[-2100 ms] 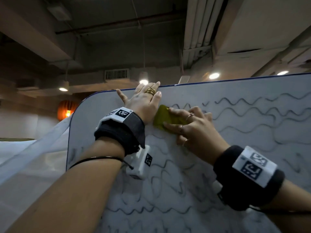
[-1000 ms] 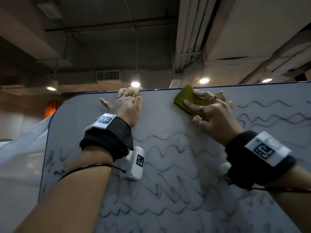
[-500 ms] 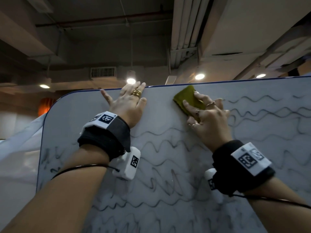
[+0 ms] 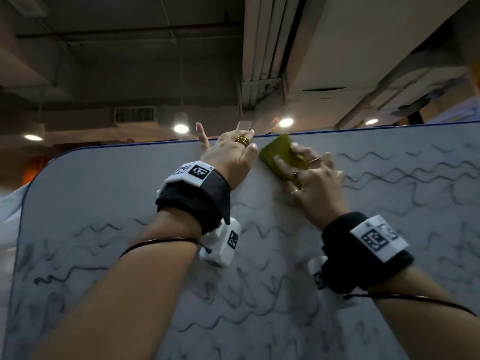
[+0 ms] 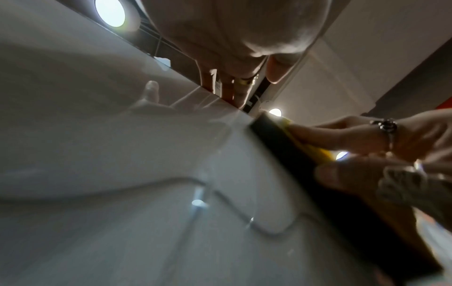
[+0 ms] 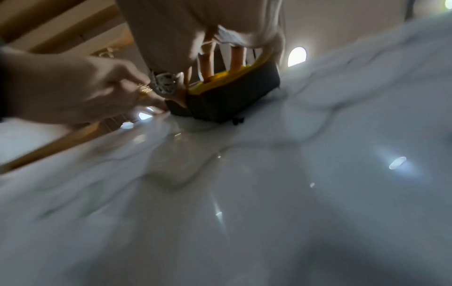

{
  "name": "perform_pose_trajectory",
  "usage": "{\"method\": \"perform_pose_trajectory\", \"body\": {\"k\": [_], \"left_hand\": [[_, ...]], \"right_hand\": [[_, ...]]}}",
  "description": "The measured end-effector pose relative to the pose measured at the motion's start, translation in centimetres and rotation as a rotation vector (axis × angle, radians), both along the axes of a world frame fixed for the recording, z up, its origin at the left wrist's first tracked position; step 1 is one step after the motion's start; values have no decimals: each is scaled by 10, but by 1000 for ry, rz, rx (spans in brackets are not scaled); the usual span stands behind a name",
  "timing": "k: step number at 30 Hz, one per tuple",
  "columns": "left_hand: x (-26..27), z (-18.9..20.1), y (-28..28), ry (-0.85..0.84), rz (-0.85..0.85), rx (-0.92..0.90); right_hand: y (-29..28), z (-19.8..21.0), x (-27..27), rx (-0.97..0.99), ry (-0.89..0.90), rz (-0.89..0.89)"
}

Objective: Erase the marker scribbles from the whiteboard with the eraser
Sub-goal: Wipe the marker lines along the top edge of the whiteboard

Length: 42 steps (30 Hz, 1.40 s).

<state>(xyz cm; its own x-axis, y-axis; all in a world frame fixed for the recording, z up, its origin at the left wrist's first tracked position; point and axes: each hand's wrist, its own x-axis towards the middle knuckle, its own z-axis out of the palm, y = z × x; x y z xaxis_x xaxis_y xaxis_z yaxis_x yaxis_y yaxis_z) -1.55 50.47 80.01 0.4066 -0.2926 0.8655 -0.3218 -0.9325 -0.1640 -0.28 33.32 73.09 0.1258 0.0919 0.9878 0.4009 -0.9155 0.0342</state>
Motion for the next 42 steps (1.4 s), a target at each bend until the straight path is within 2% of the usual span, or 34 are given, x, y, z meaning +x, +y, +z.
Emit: {"method": "perform_pose_trajectory", "body": {"k": [3,5,9,12,16,19,21,24,27,31,34,39,42], "left_hand": [[3,4,-7,9,-95,-55],[8,1,-8,-13,-118,-85],[16,-11,-11,-69,-51,-69],[19,-12,-16,-91,-23,-69],[20,-13,-19,-98,-11,-96],[21,-15,-19,-106,-16,-110],[21,-15,-19,-98,-19,-120],[20,-16,-20,-105,-14,-132],[22,-18,-24,-117,-26,-157],[22,-20,-26,-59,45,-160],[18,-18,-23,1,88,-149],[13,-15,-36,-2,97,-141],[19,-9,-57,-11,69,-63]], "right_hand": [[17,-17,6,-139,-15,-5],[-1,-23,4,-174,-2,-1],[-58,-15,-3,-31,37,75],[-56,-3,-1,42,40,38],[-20,-14,6,-55,-10,72],[-32,-32,5,-131,8,77],[-54,-36,3,-120,18,82],[-81,-24,2,21,10,94],[-72,1,4,97,14,43],[-39,1,5,-14,35,32],[-56,-19,5,-61,8,78],[-130,-24,4,186,-24,37],[-120,-10,8,231,14,-7]]}}
